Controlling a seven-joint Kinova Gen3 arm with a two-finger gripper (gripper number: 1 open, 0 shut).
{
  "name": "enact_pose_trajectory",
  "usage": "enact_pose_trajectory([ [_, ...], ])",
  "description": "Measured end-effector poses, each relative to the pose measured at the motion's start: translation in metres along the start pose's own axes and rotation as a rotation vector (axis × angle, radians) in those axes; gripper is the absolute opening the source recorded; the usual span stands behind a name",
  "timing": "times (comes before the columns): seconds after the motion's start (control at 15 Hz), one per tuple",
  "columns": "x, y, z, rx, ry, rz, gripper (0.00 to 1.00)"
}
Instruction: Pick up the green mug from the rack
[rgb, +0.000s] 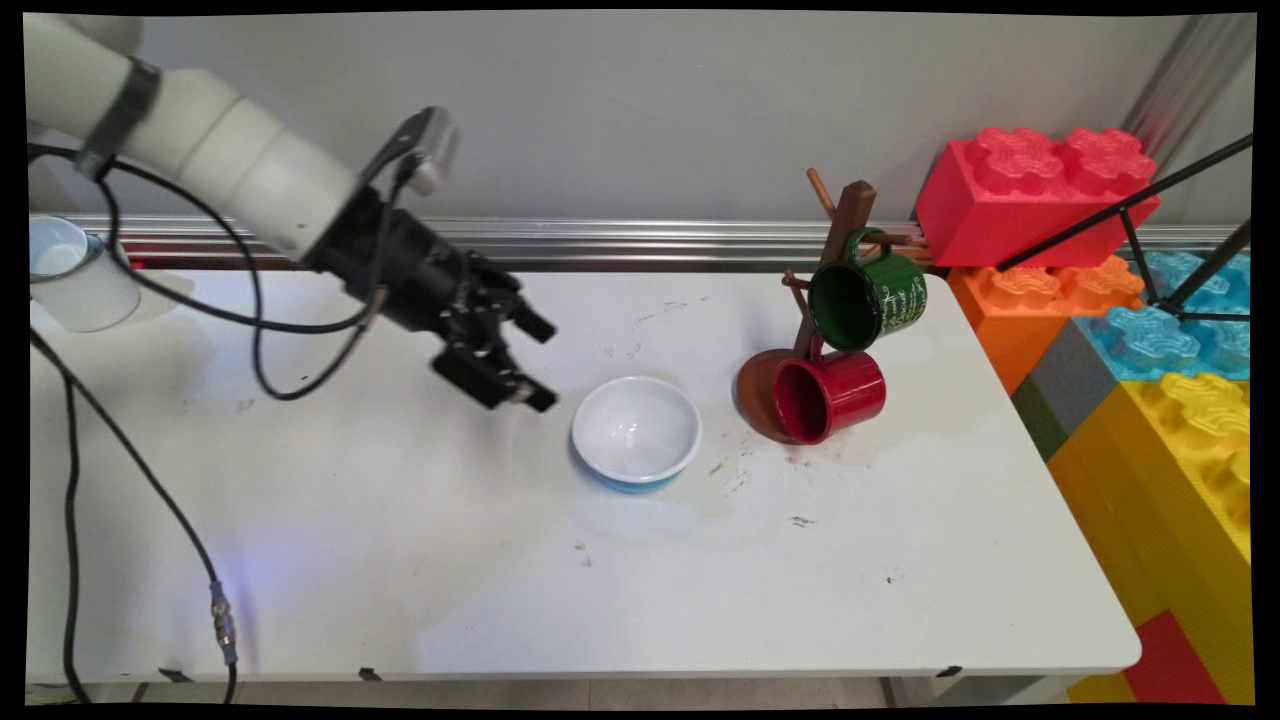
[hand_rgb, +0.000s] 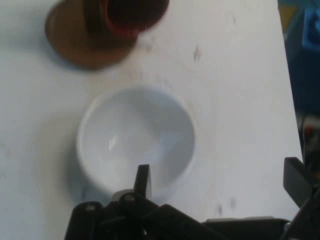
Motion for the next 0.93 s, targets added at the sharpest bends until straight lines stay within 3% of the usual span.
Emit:
enact_pose_trajectory([
  [0.4, 0.054, 0.029, 0.041, 0.036, 0.088, -0.095, 1.0],
  [0.93, 0.101, 0.06, 0.071, 0.081, 0.136, -0.242, 1.0],
])
